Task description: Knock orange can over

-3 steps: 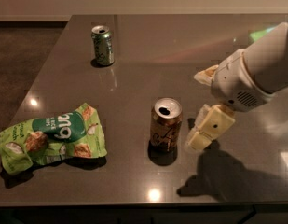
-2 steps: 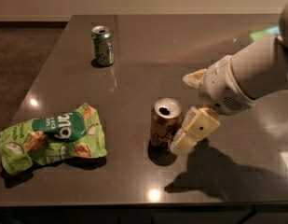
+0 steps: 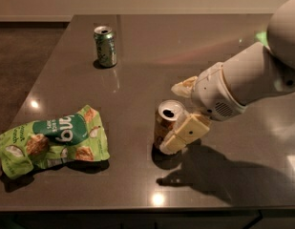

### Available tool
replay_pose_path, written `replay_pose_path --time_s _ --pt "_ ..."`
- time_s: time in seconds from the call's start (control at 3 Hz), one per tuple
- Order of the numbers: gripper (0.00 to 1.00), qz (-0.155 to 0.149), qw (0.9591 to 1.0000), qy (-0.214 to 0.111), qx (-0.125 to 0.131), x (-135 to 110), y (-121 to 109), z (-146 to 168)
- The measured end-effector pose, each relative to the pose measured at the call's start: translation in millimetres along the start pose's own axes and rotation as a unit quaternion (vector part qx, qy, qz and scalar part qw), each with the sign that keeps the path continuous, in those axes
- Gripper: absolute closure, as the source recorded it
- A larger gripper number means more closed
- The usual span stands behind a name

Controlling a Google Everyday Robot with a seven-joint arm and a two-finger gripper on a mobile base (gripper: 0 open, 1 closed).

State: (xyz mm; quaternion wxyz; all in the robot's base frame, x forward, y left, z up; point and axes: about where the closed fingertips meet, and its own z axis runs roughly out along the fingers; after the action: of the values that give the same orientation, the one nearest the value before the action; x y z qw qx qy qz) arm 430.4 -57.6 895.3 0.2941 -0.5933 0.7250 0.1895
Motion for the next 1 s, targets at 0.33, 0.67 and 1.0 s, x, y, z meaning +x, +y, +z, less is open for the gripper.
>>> replay_pose_path --time_s 0.33,0.67,1.0 --pt "0.46 -0.005 0.9998 -0.010 -0.014 -5.0 2.8 4.6" --pt "0.70 -0.009 0.9997 -0.013 -0.019 -9.3 2.7 3.0" --pt "0.94 0.002 0.9994 0.021 -0.026 -4.7 -17.9 -3.5"
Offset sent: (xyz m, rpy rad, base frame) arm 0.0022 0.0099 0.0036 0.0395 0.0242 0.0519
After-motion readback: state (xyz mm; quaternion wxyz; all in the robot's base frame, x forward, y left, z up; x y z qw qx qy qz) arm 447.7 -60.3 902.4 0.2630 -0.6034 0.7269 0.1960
